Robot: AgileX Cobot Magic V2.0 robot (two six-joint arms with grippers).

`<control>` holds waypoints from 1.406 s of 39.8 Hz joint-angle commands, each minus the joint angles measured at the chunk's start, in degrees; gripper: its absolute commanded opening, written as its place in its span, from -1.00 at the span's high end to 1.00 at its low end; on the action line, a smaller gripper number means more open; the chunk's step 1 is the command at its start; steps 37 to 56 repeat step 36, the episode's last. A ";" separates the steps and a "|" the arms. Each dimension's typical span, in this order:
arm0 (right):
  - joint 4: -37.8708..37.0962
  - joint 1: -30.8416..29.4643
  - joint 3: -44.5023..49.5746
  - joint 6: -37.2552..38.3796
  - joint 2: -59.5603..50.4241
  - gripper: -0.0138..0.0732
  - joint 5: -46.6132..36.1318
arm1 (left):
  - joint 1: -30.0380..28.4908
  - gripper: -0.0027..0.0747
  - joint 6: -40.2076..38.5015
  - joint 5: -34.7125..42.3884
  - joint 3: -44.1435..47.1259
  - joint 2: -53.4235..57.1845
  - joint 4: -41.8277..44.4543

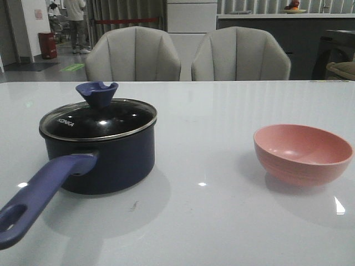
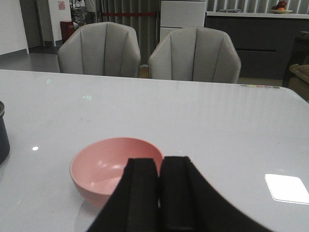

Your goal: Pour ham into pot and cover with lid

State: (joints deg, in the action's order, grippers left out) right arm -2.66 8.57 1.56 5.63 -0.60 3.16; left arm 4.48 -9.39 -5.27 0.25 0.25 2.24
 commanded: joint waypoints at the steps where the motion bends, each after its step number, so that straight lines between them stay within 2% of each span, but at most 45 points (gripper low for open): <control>1: -0.65 -0.38 -0.29 0.71 -1.06 0.35 -4.72 | -0.10 0.59 -0.50 4.22 1.26 1.11 -0.01; 56: -0.65 -1.33 -0.29 0.71 -1.06 0.35 -4.45 | -0.10 0.59 -0.50 4.22 1.26 1.11 -0.01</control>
